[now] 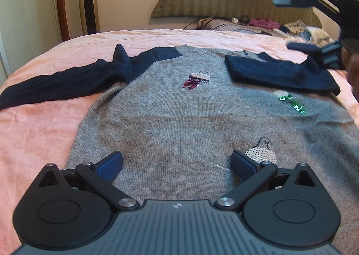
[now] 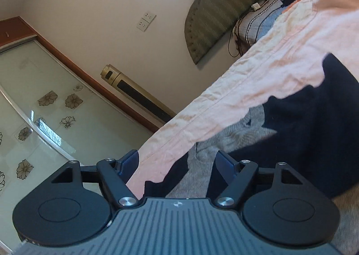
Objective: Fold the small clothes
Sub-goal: 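Grasp a navy sleeve with the right gripper and fold it across the sweater body, then grasp the other navy sleeve with the left gripper and fold it across the body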
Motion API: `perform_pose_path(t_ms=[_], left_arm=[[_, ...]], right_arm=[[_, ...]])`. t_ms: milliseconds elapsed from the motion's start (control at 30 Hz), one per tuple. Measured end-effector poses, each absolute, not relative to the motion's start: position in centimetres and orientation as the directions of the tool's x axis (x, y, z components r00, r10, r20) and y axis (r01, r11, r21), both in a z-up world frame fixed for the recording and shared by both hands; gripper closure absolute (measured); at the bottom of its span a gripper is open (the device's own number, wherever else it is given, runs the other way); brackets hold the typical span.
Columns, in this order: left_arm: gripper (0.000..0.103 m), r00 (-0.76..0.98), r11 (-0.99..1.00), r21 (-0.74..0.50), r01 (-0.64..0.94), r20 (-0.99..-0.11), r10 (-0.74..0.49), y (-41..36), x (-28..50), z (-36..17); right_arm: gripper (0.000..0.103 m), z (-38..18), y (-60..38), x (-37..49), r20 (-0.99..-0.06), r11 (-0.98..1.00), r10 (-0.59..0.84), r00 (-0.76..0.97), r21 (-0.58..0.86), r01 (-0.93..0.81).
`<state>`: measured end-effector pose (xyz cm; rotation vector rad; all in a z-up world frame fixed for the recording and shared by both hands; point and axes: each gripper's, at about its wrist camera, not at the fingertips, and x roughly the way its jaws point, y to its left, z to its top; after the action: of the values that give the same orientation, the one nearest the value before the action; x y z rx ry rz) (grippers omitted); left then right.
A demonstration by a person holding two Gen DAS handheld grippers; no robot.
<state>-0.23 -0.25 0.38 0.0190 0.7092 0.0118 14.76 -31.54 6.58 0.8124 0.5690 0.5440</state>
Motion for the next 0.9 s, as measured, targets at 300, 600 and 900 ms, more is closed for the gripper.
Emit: perform_pose_path(t_ms=[300,600,900], left_arm=[[0.000,0.679,0.858,-0.504,0.097,-0.597,-0.427,2.0,7.5,5.0],[0.043,0.629,0.970,-0.206,0.126,-0.740,-0.239,-6.5,18.4,2.3],[0.096,0.742,0.988,-0.016,0.153,-0.659,-0.126,-7.8,17.2,4.9]], right_arm=[[0.015,1.4,-34.4,6.4,-0.402,0.757,0.519,0.754,0.625,-0.188],[0.002,1.5,-34.1,6.5,-0.375,0.742,0.548,0.748,0.630,-0.228],[0.000,1.4,-34.3,6.5,-0.363,0.731,0.558,0.746,0.641,-0.235]])
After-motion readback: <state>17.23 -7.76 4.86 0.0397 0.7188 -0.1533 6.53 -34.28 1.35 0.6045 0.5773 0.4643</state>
